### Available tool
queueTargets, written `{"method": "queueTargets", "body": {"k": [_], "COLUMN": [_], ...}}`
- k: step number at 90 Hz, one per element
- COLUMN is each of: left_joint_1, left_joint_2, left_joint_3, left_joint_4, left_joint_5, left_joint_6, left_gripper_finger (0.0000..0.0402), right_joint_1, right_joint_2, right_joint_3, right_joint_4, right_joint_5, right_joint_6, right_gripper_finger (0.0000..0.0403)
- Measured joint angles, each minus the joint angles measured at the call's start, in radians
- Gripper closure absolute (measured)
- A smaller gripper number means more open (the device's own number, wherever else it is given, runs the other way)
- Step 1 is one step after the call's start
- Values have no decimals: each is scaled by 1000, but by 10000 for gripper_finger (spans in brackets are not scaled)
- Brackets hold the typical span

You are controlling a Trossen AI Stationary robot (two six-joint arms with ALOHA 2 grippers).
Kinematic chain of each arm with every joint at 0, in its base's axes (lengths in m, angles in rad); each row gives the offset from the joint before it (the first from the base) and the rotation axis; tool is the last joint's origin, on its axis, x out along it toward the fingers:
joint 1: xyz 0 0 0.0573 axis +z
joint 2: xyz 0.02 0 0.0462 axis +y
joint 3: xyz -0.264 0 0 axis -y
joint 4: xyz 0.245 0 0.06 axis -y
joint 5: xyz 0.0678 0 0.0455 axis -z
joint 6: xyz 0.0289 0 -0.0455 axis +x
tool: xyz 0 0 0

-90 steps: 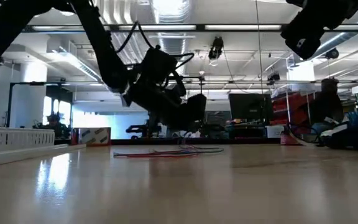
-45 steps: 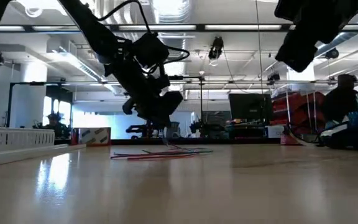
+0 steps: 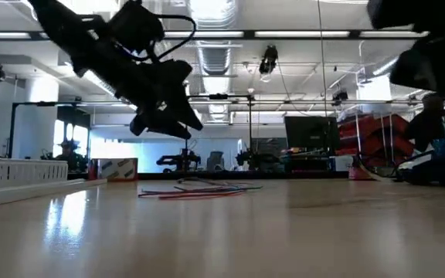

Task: Ziptie cables
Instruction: Wrap the black zip tie around the cables

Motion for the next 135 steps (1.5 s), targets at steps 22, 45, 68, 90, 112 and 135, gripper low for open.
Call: {"method": "queueTargets", "body": {"k": [22, 45, 68, 90, 112, 135], "left_joint_1": [-187, -258, -335, -364, -402, -435], "left_joint_2": [163, 276, 350, 357, 358, 358], "left_joint_3": [-59, 135, 303, 323, 319, 318], "left_joint_4": [580, 404, 226, 220, 215, 217], "left_joint_5": [-28, -12, -19, -21, -22, -24], "left_joint_6": [64, 105, 173, 179, 169, 151], "left_gripper_finger": [238, 265, 281, 294, 301, 301], "right_joint_1": [339, 584, 641, 683, 689, 689], "right_joint_2": [84, 288, 533, 729, 826, 815], "right_joint_3": [46, 59, 285, 508, 621, 627], "right_joint_4": [-5, -6, -160, -253, -393, -432], "right_joint_5": [141, 89, -110, 8, 15, 45], "right_joint_6": [260, 191, -9, -176, -209, -295], "right_gripper_finger": [279, 275, 257, 267, 293, 313]}}
